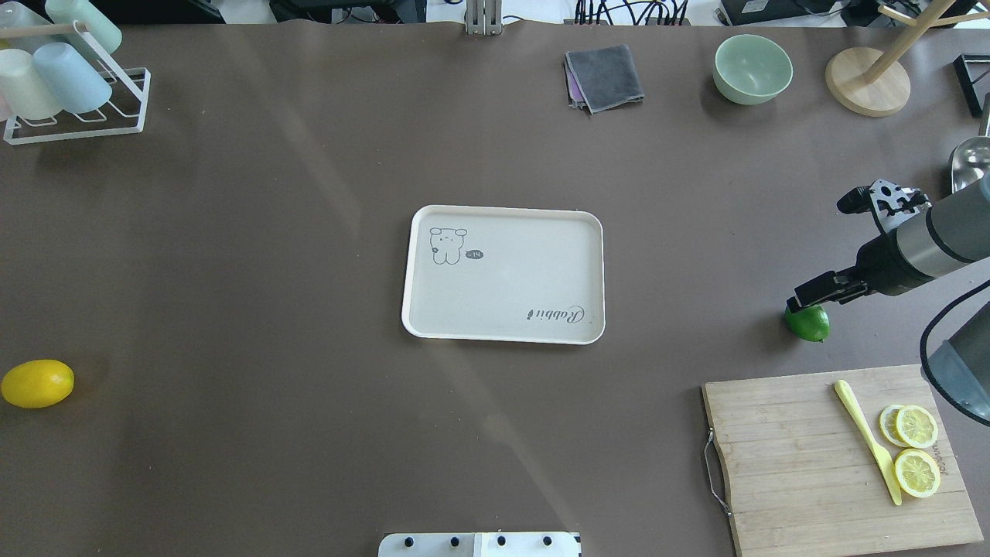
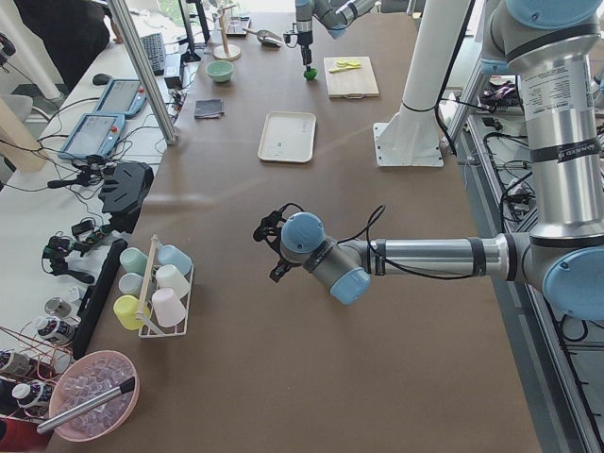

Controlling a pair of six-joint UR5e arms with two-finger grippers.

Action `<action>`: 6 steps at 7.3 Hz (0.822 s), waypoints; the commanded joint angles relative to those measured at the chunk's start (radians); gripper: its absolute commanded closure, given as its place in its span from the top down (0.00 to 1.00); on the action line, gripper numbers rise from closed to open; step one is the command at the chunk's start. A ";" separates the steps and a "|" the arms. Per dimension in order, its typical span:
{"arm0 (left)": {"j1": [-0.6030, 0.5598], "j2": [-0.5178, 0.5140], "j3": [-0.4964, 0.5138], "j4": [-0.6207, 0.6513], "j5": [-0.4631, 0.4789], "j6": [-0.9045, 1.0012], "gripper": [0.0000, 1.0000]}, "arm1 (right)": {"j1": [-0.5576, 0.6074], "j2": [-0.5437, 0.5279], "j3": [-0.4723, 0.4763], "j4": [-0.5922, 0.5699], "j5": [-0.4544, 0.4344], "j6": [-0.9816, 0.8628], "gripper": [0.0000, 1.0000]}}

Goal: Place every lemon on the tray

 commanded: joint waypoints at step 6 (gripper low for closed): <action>0.076 0.001 0.003 -0.025 0.001 0.010 0.98 | -0.034 0.008 -0.012 0.000 -0.020 0.054 0.00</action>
